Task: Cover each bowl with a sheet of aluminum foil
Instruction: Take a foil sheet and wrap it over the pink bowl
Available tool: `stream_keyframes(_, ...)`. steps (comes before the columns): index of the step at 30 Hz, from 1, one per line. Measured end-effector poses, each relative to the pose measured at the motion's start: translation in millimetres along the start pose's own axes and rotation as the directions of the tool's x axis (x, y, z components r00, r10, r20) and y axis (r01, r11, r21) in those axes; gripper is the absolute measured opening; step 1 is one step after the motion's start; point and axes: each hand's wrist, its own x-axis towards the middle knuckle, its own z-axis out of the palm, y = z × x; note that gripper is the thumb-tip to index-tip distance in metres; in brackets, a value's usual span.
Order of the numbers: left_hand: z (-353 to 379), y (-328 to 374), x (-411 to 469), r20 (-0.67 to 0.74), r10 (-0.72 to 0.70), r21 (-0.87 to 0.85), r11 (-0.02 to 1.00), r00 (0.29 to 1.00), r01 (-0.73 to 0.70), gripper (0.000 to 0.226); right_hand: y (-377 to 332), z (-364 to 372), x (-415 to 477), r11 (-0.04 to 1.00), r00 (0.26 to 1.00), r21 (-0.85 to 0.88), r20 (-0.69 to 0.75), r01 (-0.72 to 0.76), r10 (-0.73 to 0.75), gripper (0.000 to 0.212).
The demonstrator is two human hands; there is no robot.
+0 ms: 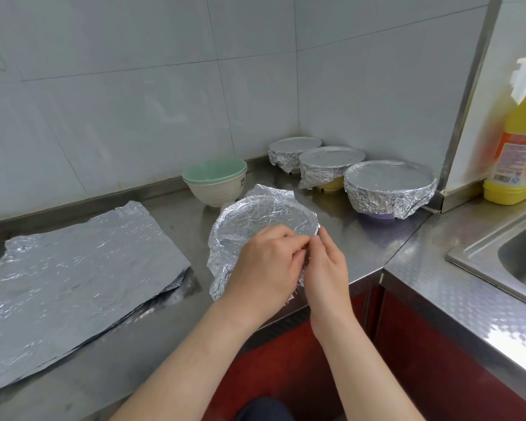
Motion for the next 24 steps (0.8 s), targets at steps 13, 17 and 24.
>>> stream_keyframes(13,-54.1,-46.2,-18.9,0.049,-0.173,-0.243,0.953,0.984,0.18,0.01,-33.0,-32.7,-3.8,0.313,0.654,-0.582,0.588,0.751,-0.475,0.018)
stream_keyframes(17,-48.1,-45.2,-20.3,0.06,-0.126,-0.274,0.952,0.99,0.137,0.011,-33.2,-30.3,0.8,0.251,0.592,-0.545,0.646,0.8,-0.482,0.013)
stream_keyframes(24,-35.8,-41.0,-15.0,0.068,0.105,0.024,0.994,0.992,-0.107,0.024,-41.0,-28.2,17.8,0.166,0.505,-0.485,0.742,0.858,-0.441,0.005)
